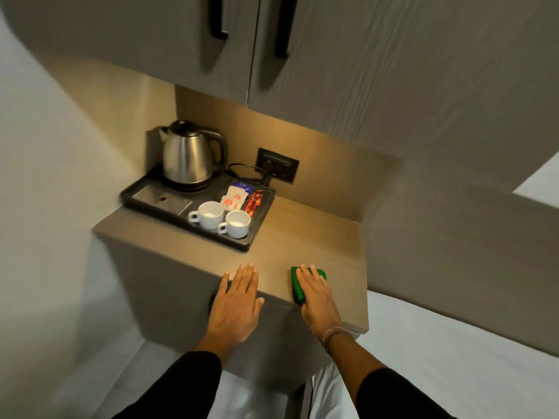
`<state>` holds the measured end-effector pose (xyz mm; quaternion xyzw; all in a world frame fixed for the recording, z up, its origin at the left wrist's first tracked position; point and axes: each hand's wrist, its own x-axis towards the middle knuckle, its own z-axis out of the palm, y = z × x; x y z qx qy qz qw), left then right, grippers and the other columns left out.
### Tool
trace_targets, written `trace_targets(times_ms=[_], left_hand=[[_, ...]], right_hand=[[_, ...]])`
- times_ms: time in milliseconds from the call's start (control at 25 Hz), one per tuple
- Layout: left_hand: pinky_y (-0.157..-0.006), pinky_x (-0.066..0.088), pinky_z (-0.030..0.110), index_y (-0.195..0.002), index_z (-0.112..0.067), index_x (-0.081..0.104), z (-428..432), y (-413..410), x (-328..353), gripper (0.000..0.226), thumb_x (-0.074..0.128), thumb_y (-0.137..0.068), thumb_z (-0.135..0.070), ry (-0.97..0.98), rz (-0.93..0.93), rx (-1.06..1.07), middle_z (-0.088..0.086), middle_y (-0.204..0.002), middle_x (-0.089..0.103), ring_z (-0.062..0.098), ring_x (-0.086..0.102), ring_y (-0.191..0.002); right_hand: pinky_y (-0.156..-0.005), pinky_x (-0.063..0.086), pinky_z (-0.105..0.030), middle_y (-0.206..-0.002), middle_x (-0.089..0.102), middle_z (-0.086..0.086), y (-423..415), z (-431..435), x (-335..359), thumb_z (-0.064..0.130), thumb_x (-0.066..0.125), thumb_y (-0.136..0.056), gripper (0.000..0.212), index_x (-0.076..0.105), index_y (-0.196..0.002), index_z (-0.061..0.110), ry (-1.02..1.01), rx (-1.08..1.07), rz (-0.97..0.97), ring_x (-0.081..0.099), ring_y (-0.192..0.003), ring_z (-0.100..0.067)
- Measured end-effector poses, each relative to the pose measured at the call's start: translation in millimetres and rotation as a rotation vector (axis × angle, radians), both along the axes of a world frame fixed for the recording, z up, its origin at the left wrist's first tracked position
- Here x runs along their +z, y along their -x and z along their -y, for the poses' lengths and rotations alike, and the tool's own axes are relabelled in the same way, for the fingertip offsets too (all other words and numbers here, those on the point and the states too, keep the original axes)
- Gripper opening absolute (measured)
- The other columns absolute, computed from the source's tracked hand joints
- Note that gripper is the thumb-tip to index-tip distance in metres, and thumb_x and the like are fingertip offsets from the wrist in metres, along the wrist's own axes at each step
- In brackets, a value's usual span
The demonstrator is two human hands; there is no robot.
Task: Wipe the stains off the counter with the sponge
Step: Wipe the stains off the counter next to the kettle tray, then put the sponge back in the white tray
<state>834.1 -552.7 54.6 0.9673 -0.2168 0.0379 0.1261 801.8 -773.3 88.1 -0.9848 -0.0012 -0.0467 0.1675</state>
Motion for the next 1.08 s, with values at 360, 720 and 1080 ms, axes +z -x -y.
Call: trace_targets(times_ms=[360,720,1080], left_hand=[[-0.129,0.011,0.058,-0.165,-0.007,0.016,-167.6,237.1,-12.1,0.071,0.038,-0.109,-0.046,-0.098,-0.001,0.557,0.013,-0.175,0.016,0.030,0.009,-0.161],[-0.130,0.005,0.056,-0.164,-0.007,0.017,-336.1,517.5,-28.7,0.073,0.028,-0.107,-0.051,-0.147,-0.100,1.105,0.014,-0.174,0.018,0.033,0.013,-0.161],[-0.129,0.006,0.059,-0.164,-0.007,0.015,-469.8,755.7,-48.5,0.074,0.037,-0.109,-0.051,-0.159,-0.243,1.388,0.016,-0.174,0.015,0.036,0.008,-0.160]], right_hand=[[-0.128,0.010,-0.046,-0.169,0.020,-0.003,123.8,-198.3,-24.7,-0.014,0.053,-0.082,0.088,0.022,-0.159,0.017,0.042,0.610,0.102,0.004,-0.157,-0.026],[-0.128,0.008,-0.041,-0.169,0.019,-0.001,329.7,-425.0,-49.7,-0.006,0.054,-0.087,0.083,0.019,-0.159,0.017,-0.028,1.125,0.065,0.004,-0.157,-0.026],[-0.125,0.000,-0.040,-0.170,0.011,0.000,545.3,-607.4,-75.1,0.006,0.063,-0.090,0.087,0.015,-0.160,0.021,0.026,1.373,-0.033,0.001,-0.157,-0.026]])
